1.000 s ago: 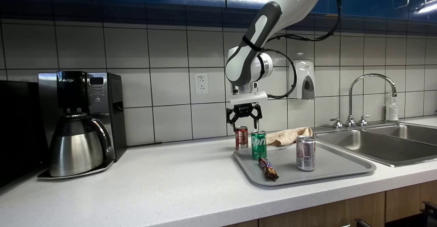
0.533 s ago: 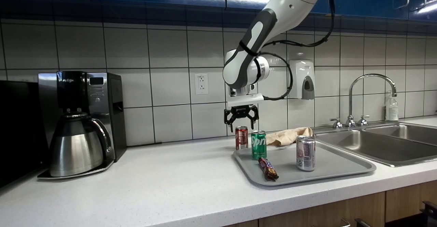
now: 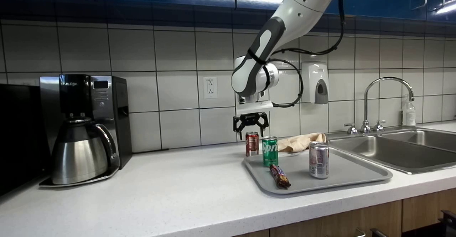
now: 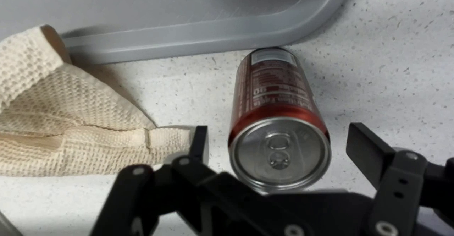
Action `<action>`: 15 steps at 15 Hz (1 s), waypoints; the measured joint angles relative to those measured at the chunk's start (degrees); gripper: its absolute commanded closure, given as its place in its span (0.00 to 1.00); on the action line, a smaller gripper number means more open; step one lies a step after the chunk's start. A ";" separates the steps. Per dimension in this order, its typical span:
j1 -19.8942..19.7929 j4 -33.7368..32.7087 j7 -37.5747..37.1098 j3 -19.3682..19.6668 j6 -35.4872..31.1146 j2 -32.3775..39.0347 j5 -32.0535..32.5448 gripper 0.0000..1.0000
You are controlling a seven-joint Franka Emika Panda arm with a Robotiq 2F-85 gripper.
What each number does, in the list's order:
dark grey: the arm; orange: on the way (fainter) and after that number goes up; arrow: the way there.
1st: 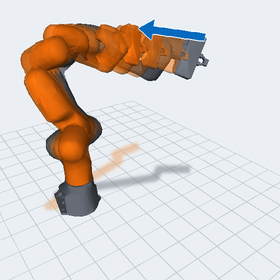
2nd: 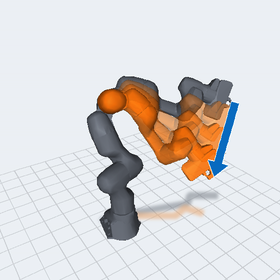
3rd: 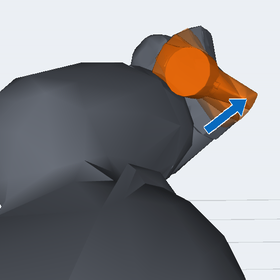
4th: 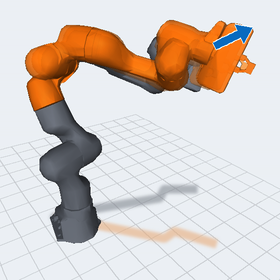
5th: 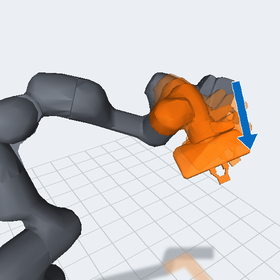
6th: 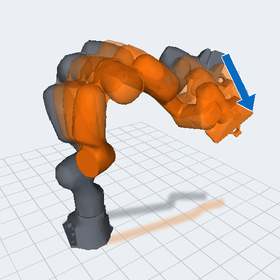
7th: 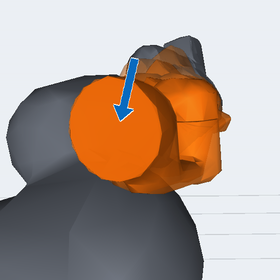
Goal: Put the cans on the tray
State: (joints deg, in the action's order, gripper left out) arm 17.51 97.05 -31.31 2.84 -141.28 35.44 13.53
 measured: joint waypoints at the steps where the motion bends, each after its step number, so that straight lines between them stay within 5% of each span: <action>1: 0.03 -0.27 0.00 0.04 0.00 0.27 0.00 0.00; 13: 0.07 -1.43 0.00 0.39 0.01 1.85 0.00 0.00; 14: 0.07 -1.43 0.00 0.40 0.01 1.94 0.00 0.25; 15: 0.07 -1.46 0.00 0.40 0.01 2.04 0.00 0.28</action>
State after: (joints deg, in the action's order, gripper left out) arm 17.58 95.59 -31.31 3.23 -141.27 37.48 13.53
